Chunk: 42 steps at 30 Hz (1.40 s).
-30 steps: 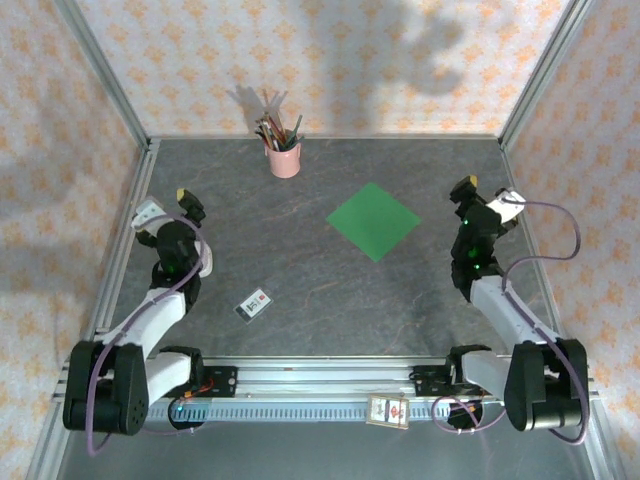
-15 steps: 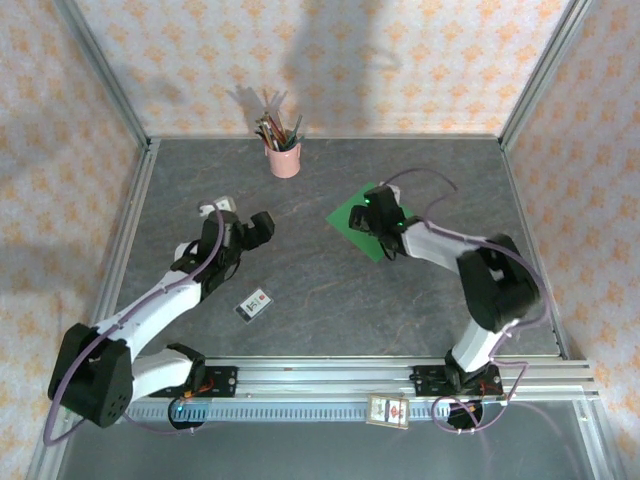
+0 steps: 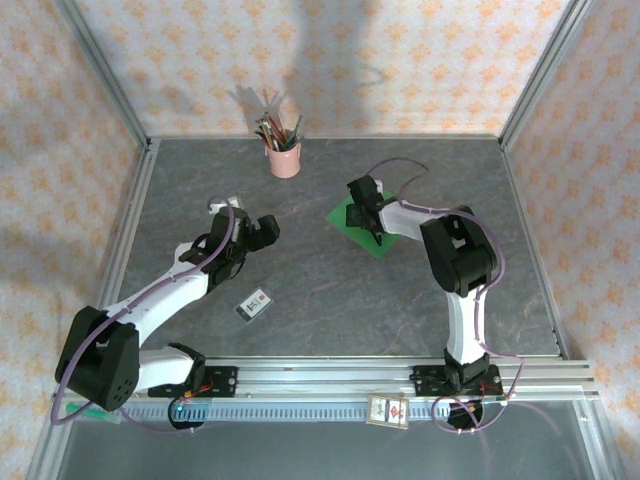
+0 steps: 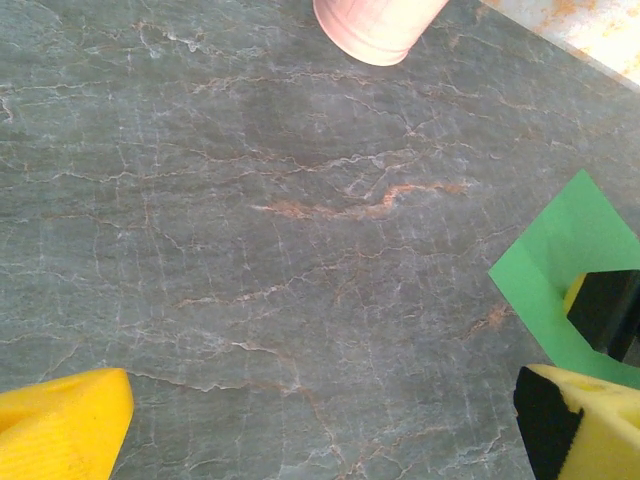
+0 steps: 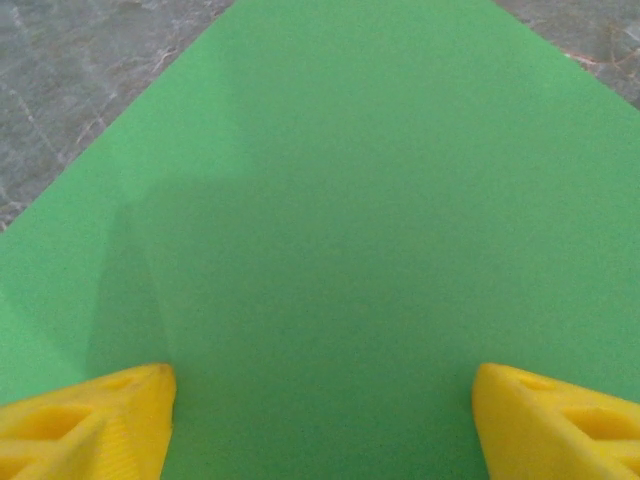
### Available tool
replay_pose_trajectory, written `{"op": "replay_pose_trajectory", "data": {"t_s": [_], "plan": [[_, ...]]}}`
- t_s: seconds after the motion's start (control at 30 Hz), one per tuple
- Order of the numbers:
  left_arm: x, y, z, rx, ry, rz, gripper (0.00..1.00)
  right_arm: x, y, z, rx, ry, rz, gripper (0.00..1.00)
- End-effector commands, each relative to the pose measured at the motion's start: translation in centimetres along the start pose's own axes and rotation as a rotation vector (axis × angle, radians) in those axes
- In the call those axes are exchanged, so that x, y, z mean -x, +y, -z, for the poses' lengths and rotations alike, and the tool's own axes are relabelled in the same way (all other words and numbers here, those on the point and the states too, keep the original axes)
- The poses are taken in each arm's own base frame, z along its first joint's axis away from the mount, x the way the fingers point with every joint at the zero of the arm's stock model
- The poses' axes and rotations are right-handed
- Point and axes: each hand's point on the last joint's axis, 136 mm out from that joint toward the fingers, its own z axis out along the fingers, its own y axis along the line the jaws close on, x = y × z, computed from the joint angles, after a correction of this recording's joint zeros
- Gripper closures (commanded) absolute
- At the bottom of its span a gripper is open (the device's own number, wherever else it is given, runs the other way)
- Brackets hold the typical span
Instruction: Fold a paper plane with a square sheet of paper (pick it up from the middle)
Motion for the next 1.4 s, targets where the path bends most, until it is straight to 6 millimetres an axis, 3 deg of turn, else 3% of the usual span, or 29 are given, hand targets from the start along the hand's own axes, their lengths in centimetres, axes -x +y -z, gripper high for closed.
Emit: {"op": "replay_pose_trajectory", "data": {"t_s": [0.0,0.2,0.27,0.37,0.47,0.57,0.7,0.83,1.0,1.37], "plan": [[-0.2,1.1,0.4,0.053,-0.007,-0.004,0.01,-7.7,2.2,0.6,0.062,0.217,0.159,0.24],[-0.6,1.5,1.4,0.041,-0.01,0.026,0.01,-10.7,9.9,4.8,0.289,0.233,0.269,0.25],[-0.5,1.0,1.8,0.012,-0.006,0.033,0.01,-10.0,11.9,6.2,0.364,0.215,0.258,0.25],[-0.8,-0.5,2.1,-0.036,0.01,0.021,0.02,-6.7,12.6,9.0,0.421,0.124,0.221,0.24],[-1.8,-2.5,1.8,-0.045,0.042,-0.022,0.02,-2.7,10.4,11.5,0.437,0.022,0.124,0.22],[-3.4,-5.0,1.4,-0.013,0.071,-0.072,0.02,0.7,5.3,12.1,0.377,-0.054,-0.02,0.2],[-7.0,-8.4,0.0,0.016,0.14,-0.122,0.01,3.1,-1.6,11.9,0.245,-0.144,-0.162,0.17],[-9.6,-10.0,-1.8,0.105,0.189,-0.184,0.01,4.0,-5.5,12.3,0.147,-0.227,-0.236,0.13],[-12.2,-11.1,-3.8,0.142,0.269,-0.241,0.01,3.9,-7.8,12.7,0.119,-0.277,-0.278,0.07],[-13.9,-10.7,-7.6,0.246,0.343,-0.364,0.0,3.3,-8.2,12.2,0.127,-0.272,-0.269,0.03]]}}
